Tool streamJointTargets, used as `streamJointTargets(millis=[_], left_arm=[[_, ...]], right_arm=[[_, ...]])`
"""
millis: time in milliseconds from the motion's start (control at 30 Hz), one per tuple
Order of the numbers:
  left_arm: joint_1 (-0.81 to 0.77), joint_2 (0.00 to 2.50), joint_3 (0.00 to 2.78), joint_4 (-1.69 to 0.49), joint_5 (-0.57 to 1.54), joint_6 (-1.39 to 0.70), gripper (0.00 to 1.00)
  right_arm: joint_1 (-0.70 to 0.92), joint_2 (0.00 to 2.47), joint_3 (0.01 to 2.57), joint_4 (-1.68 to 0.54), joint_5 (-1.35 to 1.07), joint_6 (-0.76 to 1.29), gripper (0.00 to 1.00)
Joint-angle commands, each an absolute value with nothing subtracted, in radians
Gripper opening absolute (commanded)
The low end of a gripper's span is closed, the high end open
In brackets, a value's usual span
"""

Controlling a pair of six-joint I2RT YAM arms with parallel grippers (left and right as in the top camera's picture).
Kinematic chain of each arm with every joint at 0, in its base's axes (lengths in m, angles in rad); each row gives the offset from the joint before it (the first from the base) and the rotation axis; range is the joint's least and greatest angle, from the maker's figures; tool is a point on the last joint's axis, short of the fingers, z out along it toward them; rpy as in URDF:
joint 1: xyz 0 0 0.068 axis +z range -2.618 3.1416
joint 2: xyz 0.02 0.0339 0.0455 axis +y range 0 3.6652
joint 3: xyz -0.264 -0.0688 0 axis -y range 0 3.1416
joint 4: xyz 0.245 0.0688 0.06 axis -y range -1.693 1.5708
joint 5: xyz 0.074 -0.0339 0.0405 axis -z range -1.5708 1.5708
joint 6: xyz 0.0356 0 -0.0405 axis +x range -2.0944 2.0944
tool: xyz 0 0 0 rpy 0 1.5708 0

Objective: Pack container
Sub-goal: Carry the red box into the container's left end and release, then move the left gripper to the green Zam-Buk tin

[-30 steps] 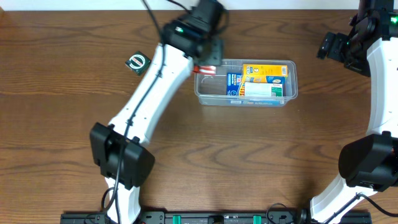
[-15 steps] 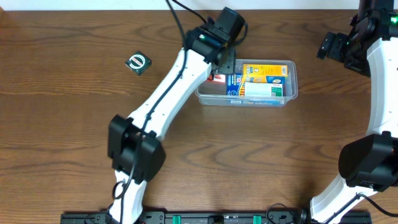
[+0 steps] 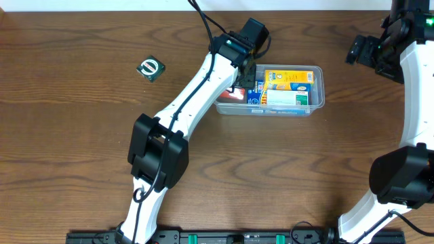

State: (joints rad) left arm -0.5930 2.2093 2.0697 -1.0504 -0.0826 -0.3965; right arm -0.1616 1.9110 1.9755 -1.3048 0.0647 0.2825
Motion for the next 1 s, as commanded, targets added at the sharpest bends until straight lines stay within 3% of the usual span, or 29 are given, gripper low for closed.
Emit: streamJointTargets(millis=[0, 633, 667, 700, 967], left_arm=[[-0.595, 2.246, 2.065, -1.057, -0.089, -0.41, 0.66], [-0.595, 2.252, 2.065, -1.055, -0.087, -0.41, 0.68], [-0.595, 2.252, 2.065, -1.055, -0.087, -0.41, 0.76], [-0.595, 2.252, 2.065, -1.055, -0.087, -0.41, 0.78], [-0.595, 2.252, 2.065, -1.048, -0.087, -0.409, 0.8]], right_arm=[[-0.163, 1.885, 1.982, -1.305, 0.075, 0.299, 0.99], [-0.163, 1.885, 1.982, -1.305, 0.075, 0.299, 0.99], [-0.163, 1.885, 1.982, -1.305, 0.075, 0.299, 0.99], [-0.163, 1.885, 1.982, -1.305, 0.075, 0.299, 0.99], [-0.163, 1.885, 1.982, -1.305, 0.075, 0.299, 0.99]])
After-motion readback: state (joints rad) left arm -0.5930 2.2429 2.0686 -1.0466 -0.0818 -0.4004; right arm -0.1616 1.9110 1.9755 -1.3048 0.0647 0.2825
